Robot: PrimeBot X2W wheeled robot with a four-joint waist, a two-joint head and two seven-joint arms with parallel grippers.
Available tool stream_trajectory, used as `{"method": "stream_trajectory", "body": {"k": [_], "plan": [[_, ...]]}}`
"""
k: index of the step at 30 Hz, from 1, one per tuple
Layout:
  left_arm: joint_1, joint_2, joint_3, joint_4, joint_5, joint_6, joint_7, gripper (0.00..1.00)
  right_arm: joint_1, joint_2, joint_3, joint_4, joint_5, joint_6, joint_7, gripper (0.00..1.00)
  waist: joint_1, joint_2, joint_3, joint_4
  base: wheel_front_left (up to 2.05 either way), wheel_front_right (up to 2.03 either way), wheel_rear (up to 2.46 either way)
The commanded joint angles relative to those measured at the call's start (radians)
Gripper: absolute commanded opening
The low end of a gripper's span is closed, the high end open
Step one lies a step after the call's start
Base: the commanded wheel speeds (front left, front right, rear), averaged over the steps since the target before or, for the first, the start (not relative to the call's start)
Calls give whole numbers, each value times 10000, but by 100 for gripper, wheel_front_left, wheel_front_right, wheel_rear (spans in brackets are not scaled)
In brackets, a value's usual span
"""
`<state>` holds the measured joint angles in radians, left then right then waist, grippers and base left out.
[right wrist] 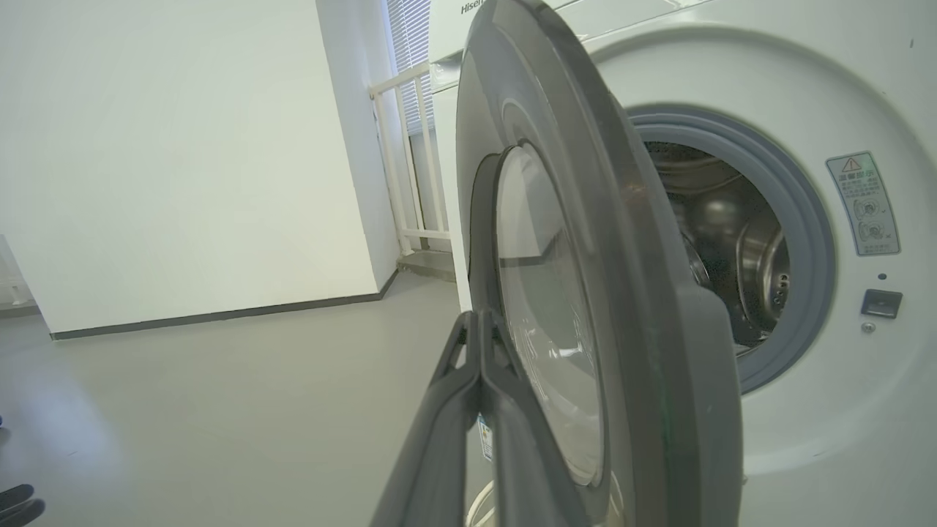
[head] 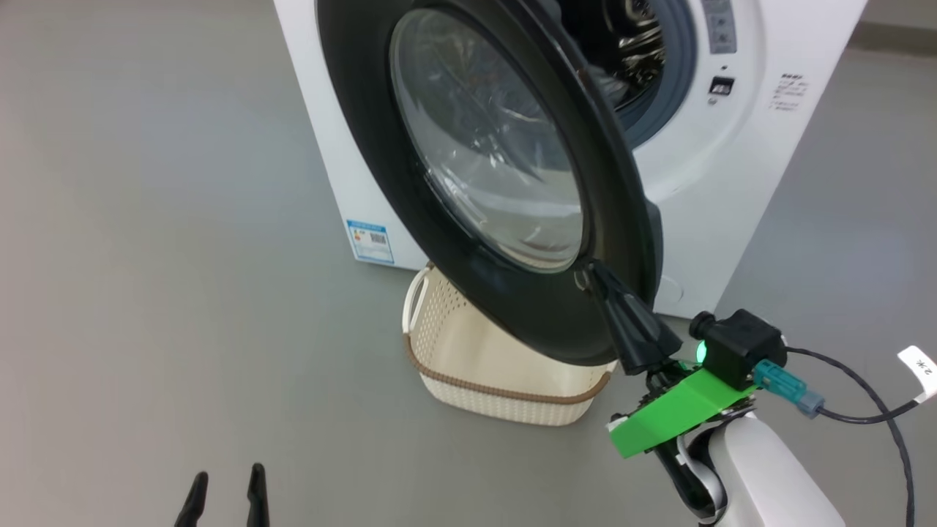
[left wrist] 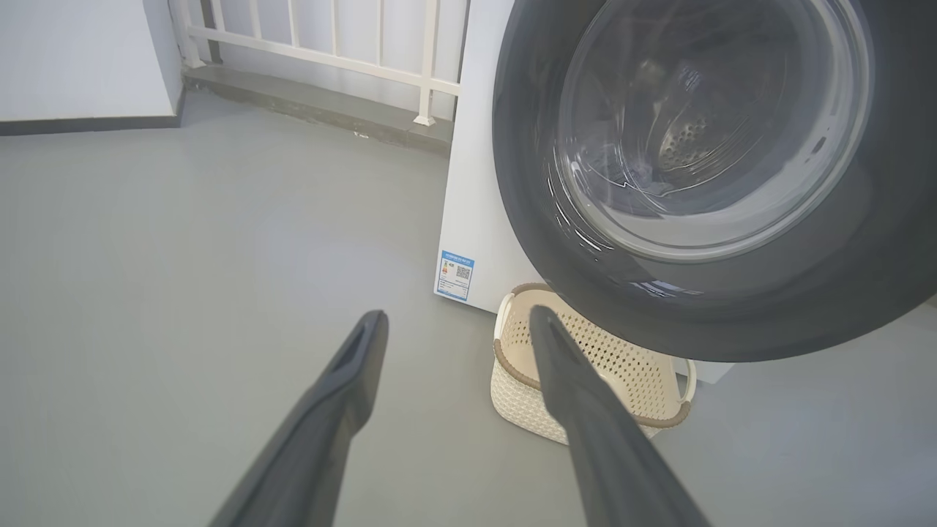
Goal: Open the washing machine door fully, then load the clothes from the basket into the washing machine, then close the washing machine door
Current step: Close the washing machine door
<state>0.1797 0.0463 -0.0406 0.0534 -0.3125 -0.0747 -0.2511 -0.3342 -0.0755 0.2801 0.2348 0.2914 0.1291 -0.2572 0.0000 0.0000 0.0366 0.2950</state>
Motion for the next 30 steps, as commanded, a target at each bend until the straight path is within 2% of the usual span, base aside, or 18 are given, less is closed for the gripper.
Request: {"method": "stream_trajectory", "body": {"k": [1, 11, 30], "plan": [[-568, 39, 218, -335, -114, 77, -107, 100, -438, 94, 85, -146, -98, 16, -46, 0, 0, 0, 366, 208, 0, 0, 0], [-910, 39, -144, -501, -378, 215, -107, 100, -912, -156, -305, -86, -271, 16, -46, 0, 0, 0, 1068, 379, 0, 0, 0], [-1311, 39, -369, -554, -647, 375, -107, 100, -1467, -529, -620, -178, -371, 16, -46, 0, 0, 0, 1834, 168, 0, 0, 0]]}}
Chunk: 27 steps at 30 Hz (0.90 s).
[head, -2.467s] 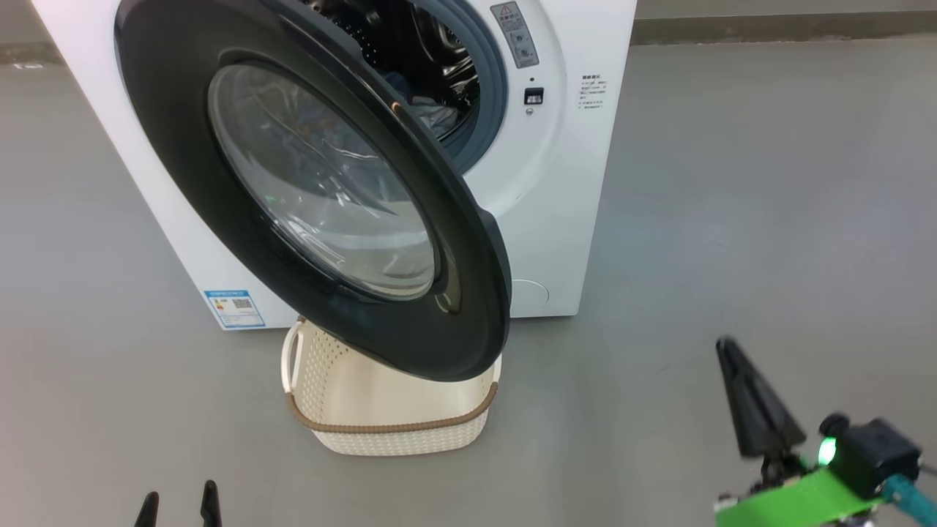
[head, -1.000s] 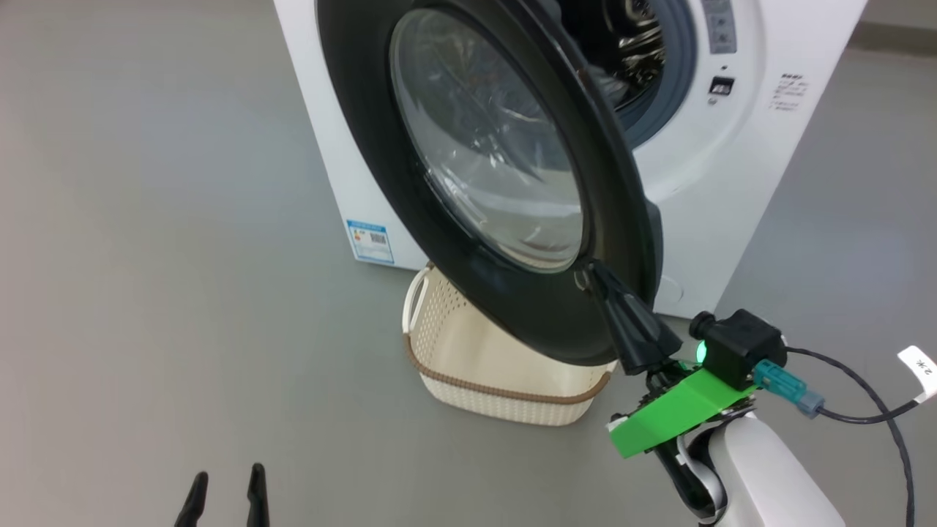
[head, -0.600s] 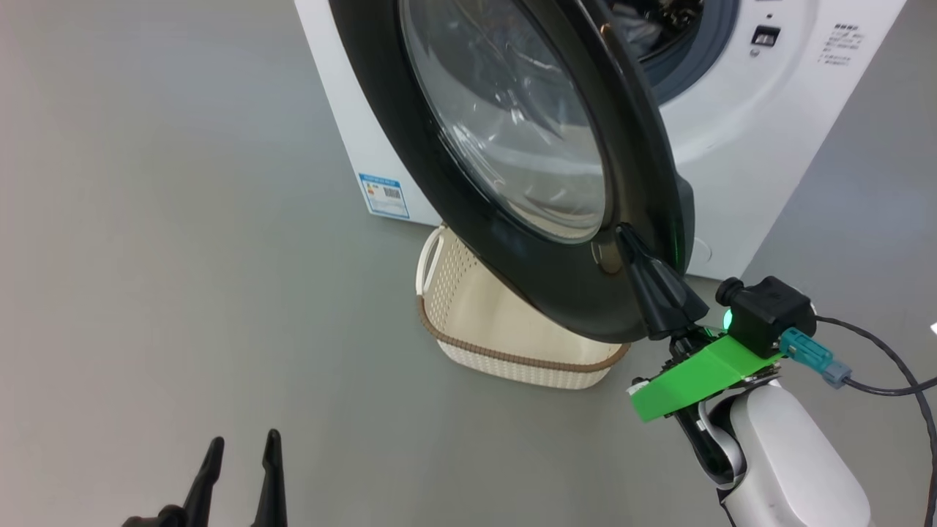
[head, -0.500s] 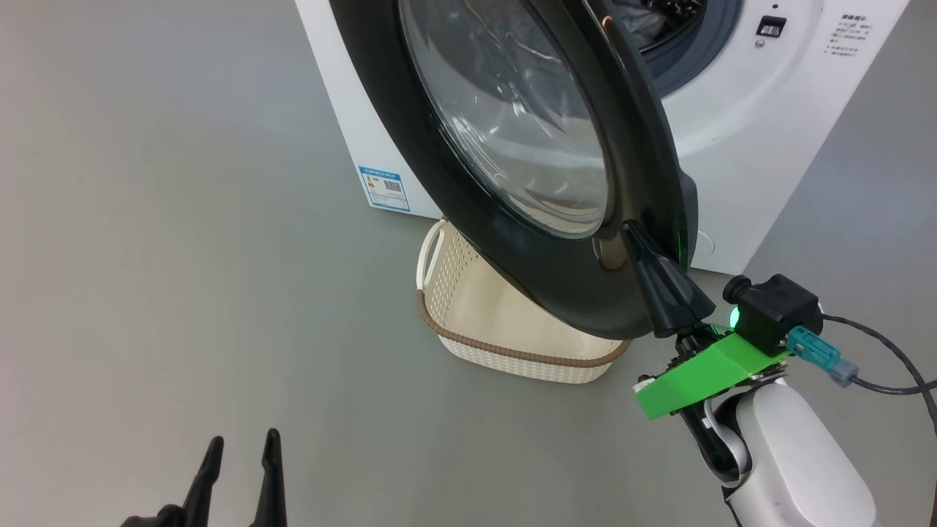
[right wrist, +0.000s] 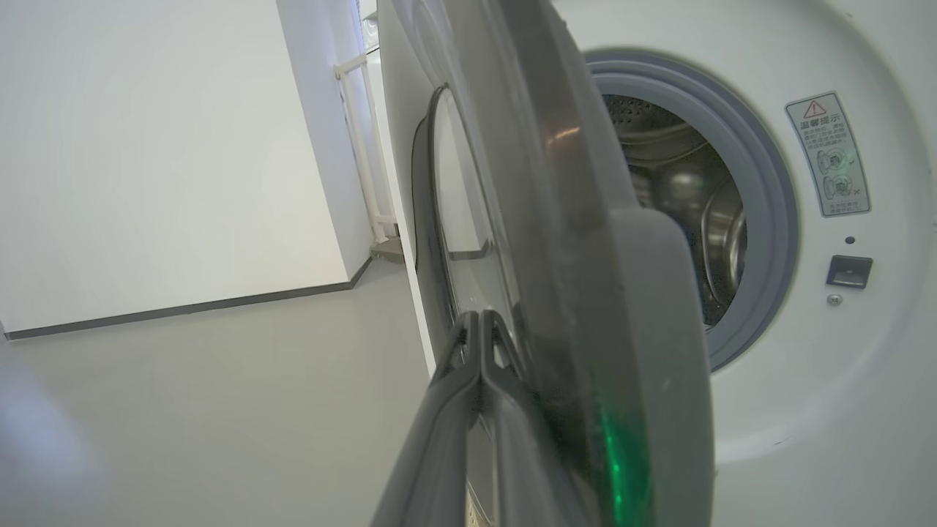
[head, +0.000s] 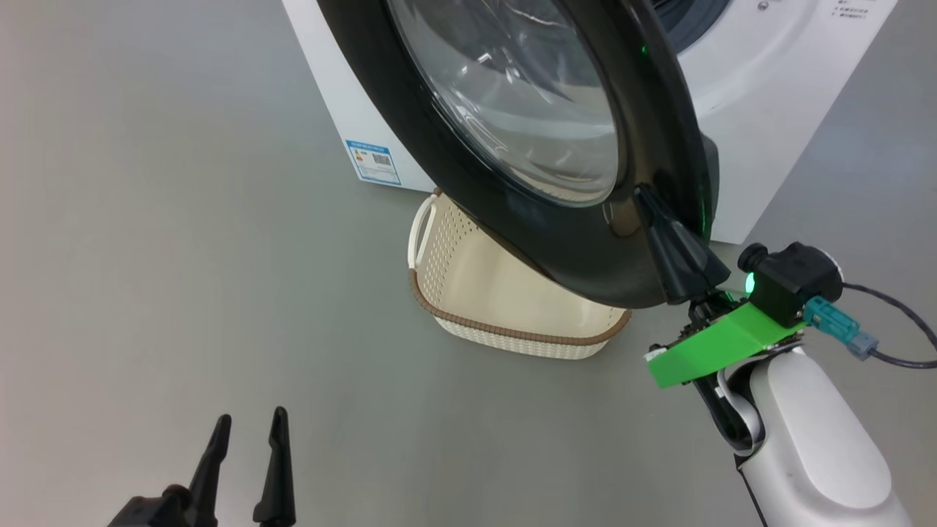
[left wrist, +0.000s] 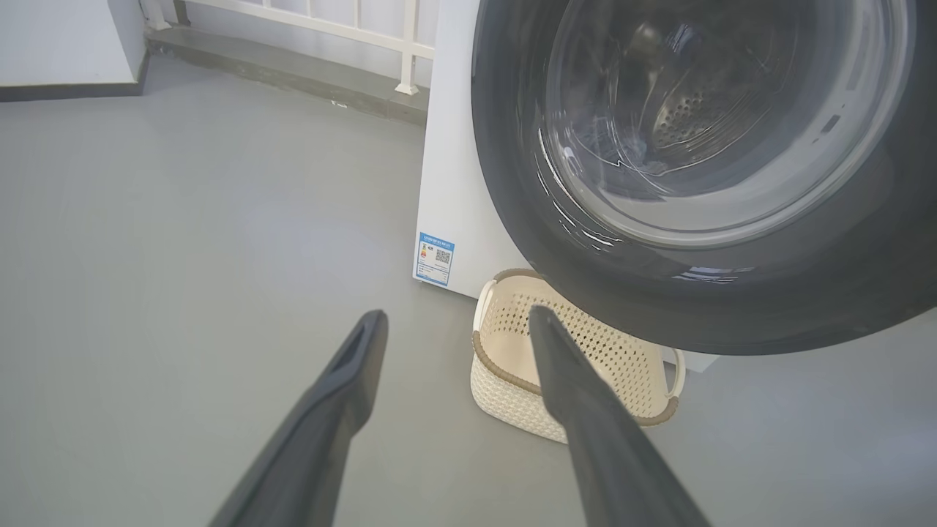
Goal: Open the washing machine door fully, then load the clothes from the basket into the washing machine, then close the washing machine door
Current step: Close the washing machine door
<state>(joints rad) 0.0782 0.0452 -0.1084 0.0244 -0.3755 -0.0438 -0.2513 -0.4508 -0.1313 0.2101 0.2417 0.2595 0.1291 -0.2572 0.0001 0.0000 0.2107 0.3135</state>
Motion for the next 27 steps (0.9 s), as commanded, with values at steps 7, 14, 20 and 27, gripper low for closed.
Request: {"method": "stream_trajectory", "body": {"k": [7, 14, 20, 27], "plan": [[-509, 51, 285, -299, -68, 66, -105, 100, -810, -133, 2, -278, -81, 16, -46, 0, -1, 0, 585, -89, 0, 0, 0], [-771, 51, 193, -306, -133, 56, -105, 100, -1320, -318, -152, -375, -129, 16, -46, 0, -1, 0, 1042, -147, 0, 0, 0], [-874, 51, 132, -308, -148, 67, -105, 100, -1634, -479, -312, -418, -185, 16, -46, 0, -1, 0, 1278, -163, 0, 0, 0], [-1003, 51, -36, -353, -193, 62, -105, 100, -2001, -667, -599, -431, -291, 16, -46, 0, -1, 0, 1590, -118, 0, 0, 0]]}}
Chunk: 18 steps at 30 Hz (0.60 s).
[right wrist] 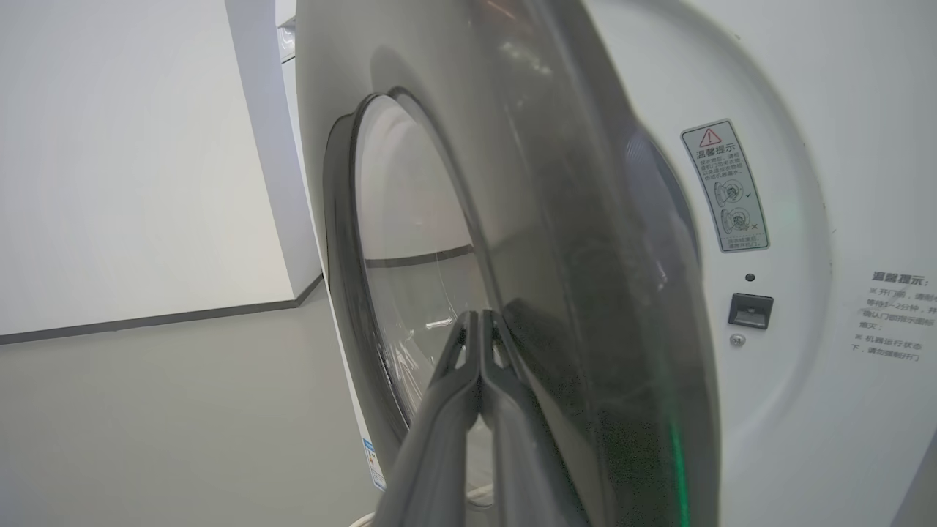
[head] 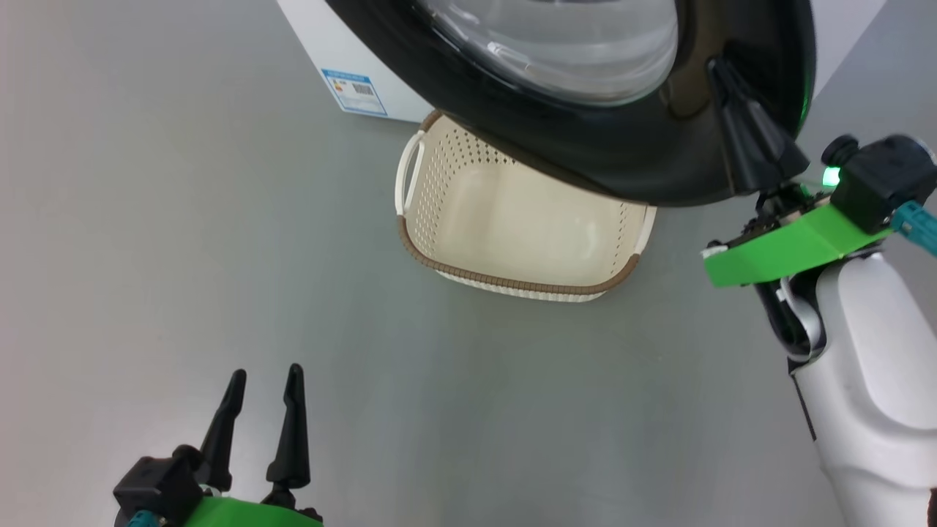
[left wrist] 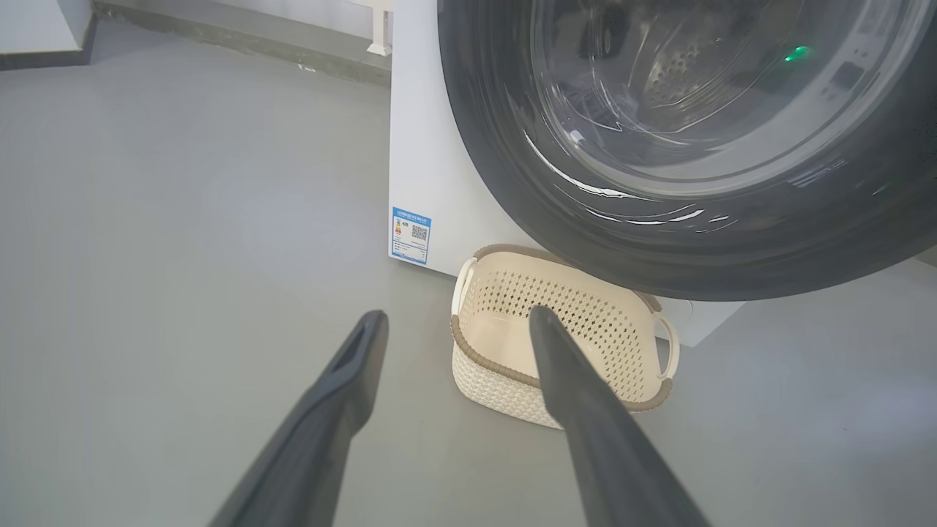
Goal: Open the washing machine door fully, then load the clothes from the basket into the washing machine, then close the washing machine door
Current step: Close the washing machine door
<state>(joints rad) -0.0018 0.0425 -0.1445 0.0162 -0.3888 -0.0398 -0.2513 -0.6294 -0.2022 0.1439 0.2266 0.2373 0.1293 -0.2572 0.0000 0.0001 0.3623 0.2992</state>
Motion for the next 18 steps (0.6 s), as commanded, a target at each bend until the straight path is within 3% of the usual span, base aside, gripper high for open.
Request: {"method": "stream_trajectory", "body": {"k": [1, 18], "plan": [[-230, 78, 298, -286, -78, 20, -105, 100, -284, 12, 30, -281, -87, 14, -46, 0, 0, -1, 142, 35, 0, 0, 0], [-661, 78, -58, -503, -384, 187, -105, 100, -1534, -460, -346, -278, -312, 14, -46, 0, 0, -1, 1272, 171, 0, 0, 0]]}}
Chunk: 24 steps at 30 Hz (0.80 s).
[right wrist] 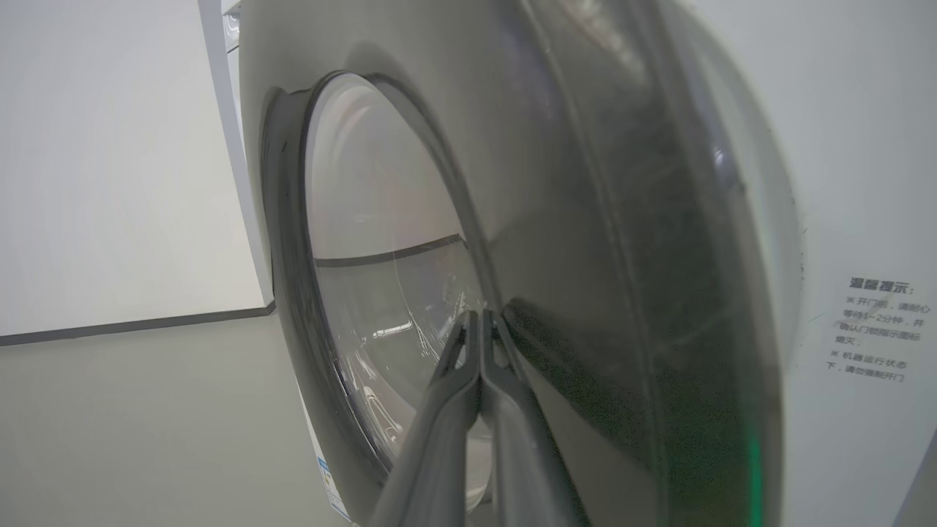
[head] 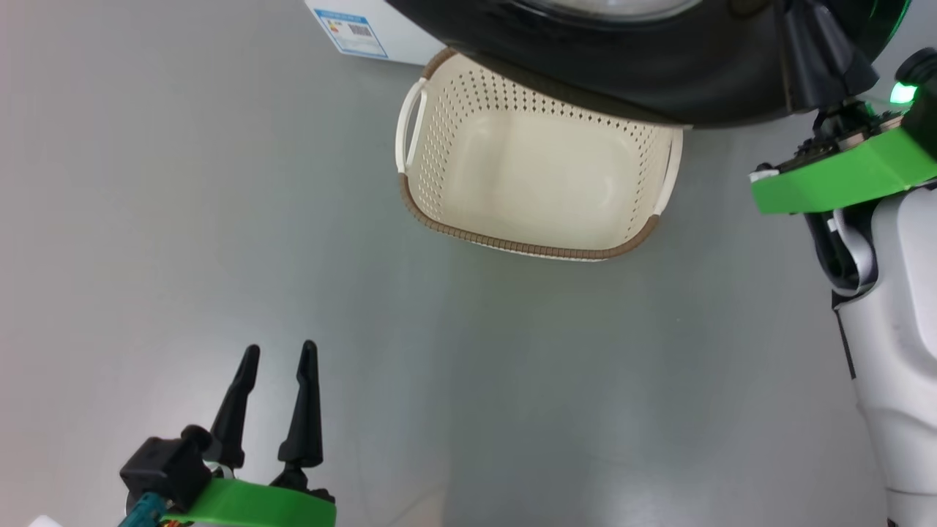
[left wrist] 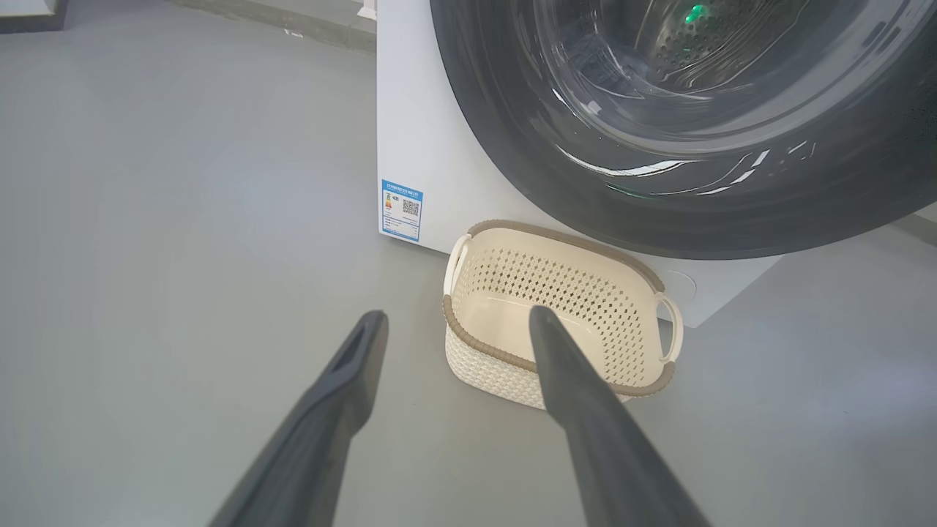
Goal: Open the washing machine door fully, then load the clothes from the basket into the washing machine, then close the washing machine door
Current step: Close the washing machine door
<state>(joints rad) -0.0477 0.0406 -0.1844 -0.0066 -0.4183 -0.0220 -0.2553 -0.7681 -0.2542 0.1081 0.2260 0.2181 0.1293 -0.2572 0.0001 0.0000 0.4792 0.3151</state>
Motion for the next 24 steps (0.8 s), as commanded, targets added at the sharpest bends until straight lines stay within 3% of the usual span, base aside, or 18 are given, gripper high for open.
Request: {"method": "stream_trajectory", "body": {"k": [1, 24], "plan": [[-235, 97, 317, -306, -100, 19, -65, 100, -224, 36, -13, -295, -139, 14, -46, 0, -1, 0, 166, 8, 0, 0, 0], [-439, 97, -498, -329, -264, 41, -65, 100, -1689, -748, 35, -15, -339, 14, -46, 0, -1, 0, 766, 125, 0, 0, 0]]}}
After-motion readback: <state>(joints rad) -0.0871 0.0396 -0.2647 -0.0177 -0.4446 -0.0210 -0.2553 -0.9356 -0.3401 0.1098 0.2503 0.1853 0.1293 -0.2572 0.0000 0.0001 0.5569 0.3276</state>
